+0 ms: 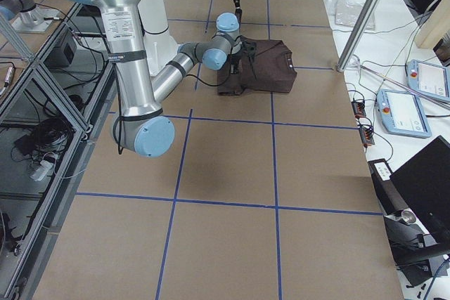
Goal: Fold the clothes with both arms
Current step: 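Lift the hem with both grippers and fold it toward the collar, then release the hem and move the right gripper to the folded shirt's side, then grasp the folded shirt's side with the right gripper and drag it toward the robot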
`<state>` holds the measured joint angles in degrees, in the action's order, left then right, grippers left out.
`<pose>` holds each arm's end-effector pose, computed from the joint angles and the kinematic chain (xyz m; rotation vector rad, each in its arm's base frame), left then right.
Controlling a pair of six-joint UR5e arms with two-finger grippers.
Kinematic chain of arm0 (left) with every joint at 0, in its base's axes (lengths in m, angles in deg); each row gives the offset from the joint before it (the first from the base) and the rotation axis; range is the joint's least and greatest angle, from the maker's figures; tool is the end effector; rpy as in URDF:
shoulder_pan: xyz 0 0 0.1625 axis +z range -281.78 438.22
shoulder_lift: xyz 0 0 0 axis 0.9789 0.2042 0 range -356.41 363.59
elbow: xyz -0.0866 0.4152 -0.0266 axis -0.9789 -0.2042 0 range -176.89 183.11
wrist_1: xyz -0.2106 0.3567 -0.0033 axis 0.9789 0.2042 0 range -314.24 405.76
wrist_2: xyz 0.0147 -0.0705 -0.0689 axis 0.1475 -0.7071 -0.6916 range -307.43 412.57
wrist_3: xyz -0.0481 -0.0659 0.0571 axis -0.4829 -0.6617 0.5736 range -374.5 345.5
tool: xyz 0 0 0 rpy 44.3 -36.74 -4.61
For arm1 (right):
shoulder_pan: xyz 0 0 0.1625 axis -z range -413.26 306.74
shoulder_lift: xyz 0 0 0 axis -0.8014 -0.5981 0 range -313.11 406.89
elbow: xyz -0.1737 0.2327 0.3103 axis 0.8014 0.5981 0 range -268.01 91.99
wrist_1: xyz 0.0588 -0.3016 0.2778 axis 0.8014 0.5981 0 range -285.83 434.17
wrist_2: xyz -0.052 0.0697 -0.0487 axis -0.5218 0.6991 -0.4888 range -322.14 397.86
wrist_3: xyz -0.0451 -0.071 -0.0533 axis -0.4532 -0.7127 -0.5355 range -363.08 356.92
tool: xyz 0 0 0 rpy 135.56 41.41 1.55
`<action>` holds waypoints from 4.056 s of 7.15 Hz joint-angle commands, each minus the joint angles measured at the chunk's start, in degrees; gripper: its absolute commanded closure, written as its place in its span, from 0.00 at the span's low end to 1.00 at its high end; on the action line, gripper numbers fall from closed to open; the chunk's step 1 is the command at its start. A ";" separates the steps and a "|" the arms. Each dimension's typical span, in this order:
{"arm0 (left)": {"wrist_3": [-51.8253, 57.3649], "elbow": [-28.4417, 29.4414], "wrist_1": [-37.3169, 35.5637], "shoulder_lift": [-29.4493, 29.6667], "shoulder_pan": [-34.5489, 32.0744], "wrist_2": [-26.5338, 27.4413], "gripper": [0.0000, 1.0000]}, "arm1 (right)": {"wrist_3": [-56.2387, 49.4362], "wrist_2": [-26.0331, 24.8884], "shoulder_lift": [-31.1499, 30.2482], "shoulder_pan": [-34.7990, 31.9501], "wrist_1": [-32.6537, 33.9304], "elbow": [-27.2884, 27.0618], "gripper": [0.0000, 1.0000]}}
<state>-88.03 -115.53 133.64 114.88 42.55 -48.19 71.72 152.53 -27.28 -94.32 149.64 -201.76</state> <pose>0.3769 -0.4117 0.2502 0.2073 0.8267 -0.2364 -0.3544 -0.4303 0.2939 0.0872 -1.0071 0.2091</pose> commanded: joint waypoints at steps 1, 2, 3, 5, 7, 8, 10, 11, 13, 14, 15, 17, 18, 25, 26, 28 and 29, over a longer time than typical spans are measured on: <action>1.55 13.11 9.97 3.67 -4.91 -0.14 1.00 | -1.14 -0.06 8.66 -5.07 -0.15 12.26 1.00; 1.64 19.61 14.47 5.67 -7.20 -0.14 1.00 | -1.40 -0.06 11.39 -6.65 -0.15 16.41 1.00; 3.47 24.81 16.52 8.74 -8.18 0.03 1.00 | -1.41 -0.23 14.72 -7.19 -0.15 20.62 1.00; 4.10 30.89 22.75 10.60 -8.45 0.12 1.00 | -1.32 -0.23 20.28 -7.20 -0.24 27.68 1.00; 3.57 34.70 23.57 13.16 -8.36 0.21 1.00 | -1.41 -0.58 21.87 -7.11 -0.32 29.72 1.00; 3.31 34.70 23.66 13.34 -8.28 0.30 0.82 | -1.41 -1.02 21.88 -7.02 -0.32 29.81 1.00; 3.66 34.88 23.66 13.78 -8.27 0.21 0.22 | -1.32 -1.03 21.88 -6.93 -0.32 30.07 0.87; 3.75 35.31 23.57 14.13 -8.36 0.30 0.00 | -1.32 -1.03 21.88 -6.93 -0.32 30.16 0.01; 3.84 35.32 23.49 14.39 -8.45 0.12 0.00 | -1.15 -0.59 21.53 -6.85 -0.24 29.99 0.00; 3.84 34.80 23.31 14.48 -8.54 -0.23 0.00 | -0.71 -0.50 21.26 -6.50 -0.32 29.46 0.00; 3.75 33.14 22.70 14.83 -8.54 -0.41 0.00 | -0.10 -0.67 20.31 -3.71 -0.24 26.67 0.00; 3.05 29.71 21.47 14.57 -8.45 -2.87 0.00 | 4.47 -7.04 10.23 4.27 -0.32 17.45 0.00; 3.04 28.74 20.85 14.39 -8.45 -2.87 0.00 | 4.92 -8.48 8.54 6.66 -0.24 16.11 0.00; 2.25 27.59 20.94 14.65 -8.19 -2.69 0.00 | 5.19 -5.78 5.18 8.89 -0.15 15.39 0.82; 2.34 27.67 20.94 14.66 -8.19 -2.69 0.00 | 5.18 -5.60 5.35 8.89 -0.15 15.31 1.00; 2.69 27.59 20.85 14.74 -8.19 -2.69 0.00 | 5.18 -3.93 5.18 8.62 -0.24 14.61 1.00; 2.87 27.67 20.94 14.74 -8.19 -2.61 0.00 | 5.18 -3.75 5.00 8.62 -0.24 14.08 1.00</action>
<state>-85.36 -87.89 154.52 129.59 34.36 -50.86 76.91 148.27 -22.09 -85.61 149.44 -187.08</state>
